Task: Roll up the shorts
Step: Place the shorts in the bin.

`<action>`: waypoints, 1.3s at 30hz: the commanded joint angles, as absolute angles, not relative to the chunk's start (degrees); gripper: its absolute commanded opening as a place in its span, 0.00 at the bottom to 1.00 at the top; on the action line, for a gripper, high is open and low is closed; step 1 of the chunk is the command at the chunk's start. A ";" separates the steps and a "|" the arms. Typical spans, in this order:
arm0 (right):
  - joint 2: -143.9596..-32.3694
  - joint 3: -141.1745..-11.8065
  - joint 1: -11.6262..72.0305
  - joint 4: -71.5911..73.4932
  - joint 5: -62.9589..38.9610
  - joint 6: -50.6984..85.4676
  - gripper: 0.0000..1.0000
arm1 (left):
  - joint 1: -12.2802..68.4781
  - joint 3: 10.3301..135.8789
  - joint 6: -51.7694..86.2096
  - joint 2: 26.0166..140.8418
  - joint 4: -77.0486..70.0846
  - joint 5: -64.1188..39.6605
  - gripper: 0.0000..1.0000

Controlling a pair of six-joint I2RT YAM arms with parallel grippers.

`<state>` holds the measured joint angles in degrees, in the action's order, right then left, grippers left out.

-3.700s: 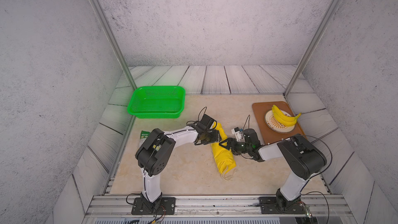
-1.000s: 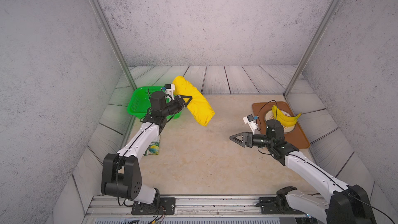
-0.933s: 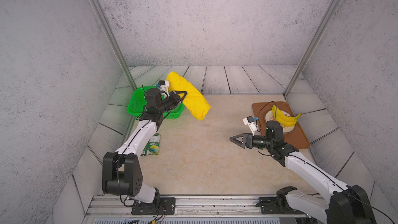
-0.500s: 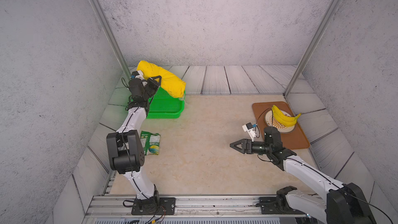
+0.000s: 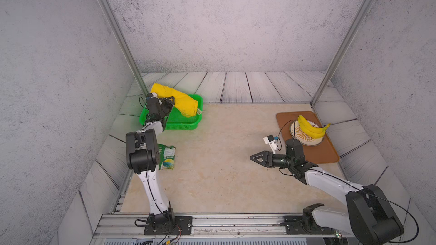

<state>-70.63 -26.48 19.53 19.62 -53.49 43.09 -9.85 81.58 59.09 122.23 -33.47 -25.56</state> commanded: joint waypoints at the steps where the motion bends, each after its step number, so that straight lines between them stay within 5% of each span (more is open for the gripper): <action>1: -70.02 -25.93 19.58 21.59 -54.33 43.49 0.80 | -9.79 81.98 61.98 125.43 -36.18 -26.81 0.00; 14: -66.73 -26.28 19.60 19.64 -52.93 44.15 0.80 | -10.24 92.17 60.44 129.96 -4.62 -23.17 0.00; 16: -65.97 -26.32 19.57 18.85 -52.59 43.99 0.80 | -10.41 94.73 60.05 130.32 1.53 -22.83 0.08; 24: -63.14 -26.73 19.48 17.40 -51.81 44.30 0.81 | -11.59 97.47 62.18 127.94 16.02 -22.23 0.70; 27: -62.08 -26.76 19.57 16.56 -51.53 44.31 0.81 | -12.15 98.58 61.74 126.50 21.35 -21.53 0.75; 29: -61.28 -26.95 19.58 15.58 -51.44 43.98 0.81 | -12.47 98.94 60.92 125.50 23.81 -20.77 0.98; 39: -59.33 -27.30 19.47 13.69 -50.64 43.25 0.81 | -13.83 102.63 58.67 122.28 34.94 -21.45 0.98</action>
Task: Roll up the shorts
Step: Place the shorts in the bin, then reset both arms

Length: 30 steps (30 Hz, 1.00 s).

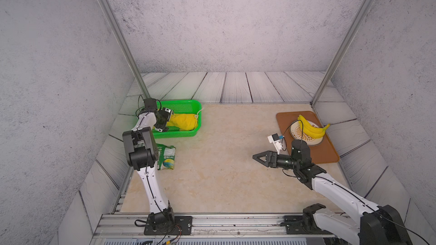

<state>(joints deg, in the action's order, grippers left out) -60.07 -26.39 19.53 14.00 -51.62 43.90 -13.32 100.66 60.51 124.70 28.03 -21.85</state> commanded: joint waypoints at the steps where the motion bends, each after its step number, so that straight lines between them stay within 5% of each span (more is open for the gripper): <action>1: -59.25 -27.34 19.56 13.66 -50.64 43.25 0.81 | -13.88 103.41 58.46 122.26 36.45 -21.50 0.98; 21: -67.05 -43.58 18.38 -1.41 -39.19 35.57 0.89 | -10.65 99.70 42.49 100.93 40.67 -19.16 0.99; 30: -71.25 -55.85 16.50 -13.60 -14.75 27.73 0.99 | 1.33 85.57 24.73 83.54 36.77 -4.22 0.98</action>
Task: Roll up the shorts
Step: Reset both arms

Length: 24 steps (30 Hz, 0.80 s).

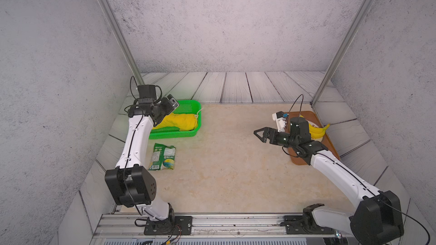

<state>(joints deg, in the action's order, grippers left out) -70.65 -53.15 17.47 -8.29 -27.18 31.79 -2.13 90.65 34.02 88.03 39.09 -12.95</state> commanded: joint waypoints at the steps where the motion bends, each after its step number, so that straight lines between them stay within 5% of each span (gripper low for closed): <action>1: -71.36 -56.83 16.24 -14.53 -11.61 27.25 1.00 | 2.33 82.24 23.76 81.25 34.04 -2.36 0.98; 8: -69.75 -55.50 15.49 -12.71 18.83 19.32 1.00 | 2.58 57.90 14.62 66.85 16.32 5.09 0.98; 14: -66.51 -37.28 14.88 12.69 35.02 2.03 1.00 | 2.27 44.29 9.83 68.31 4.27 17.86 0.98; 24: -78.23 -23.74 9.24 37.04 29.93 0.63 0.99 | 2.22 35.60 8.90 79.97 -15.32 19.07 0.98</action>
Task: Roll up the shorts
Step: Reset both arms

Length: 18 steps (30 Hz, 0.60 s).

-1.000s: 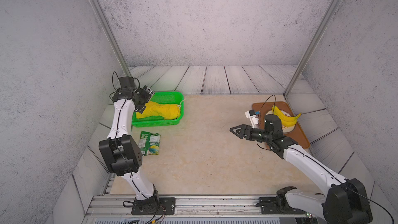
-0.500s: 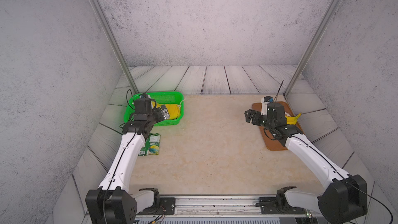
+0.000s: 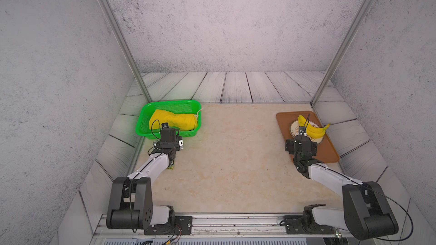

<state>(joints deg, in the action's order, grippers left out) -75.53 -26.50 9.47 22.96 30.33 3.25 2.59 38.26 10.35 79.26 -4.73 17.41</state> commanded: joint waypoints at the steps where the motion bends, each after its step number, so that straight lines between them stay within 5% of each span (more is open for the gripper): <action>1: -78.91 -23.10 9.21 39.97 28.04 -0.46 1.00 | 2.21 33.91 9.03 80.16 -19.10 18.15 0.98; 6: -83.84 -21.16 6.66 47.98 19.53 2.05 0.99 | 2.36 32.33 5.68 82.67 -25.89 17.11 0.98; 9: -90.88 -18.51 6.41 61.99 18.88 0.77 0.99 | 2.24 24.83 3.44 84.60 -42.11 14.23 0.98; 12: -87.90 -24.92 5.97 43.79 18.05 2.50 0.99 | 2.52 23.30 0.95 90.06 -52.44 11.40 0.98; 14: -88.62 -25.24 4.27 44.83 17.17 3.60 0.99 | 2.09 25.80 2.35 87.31 -41.82 11.00 0.98; 18: -88.05 -24.98 4.41 44.44 17.22 3.22 0.99 | 2.03 24.88 2.01 88.40 -46.09 11.25 0.98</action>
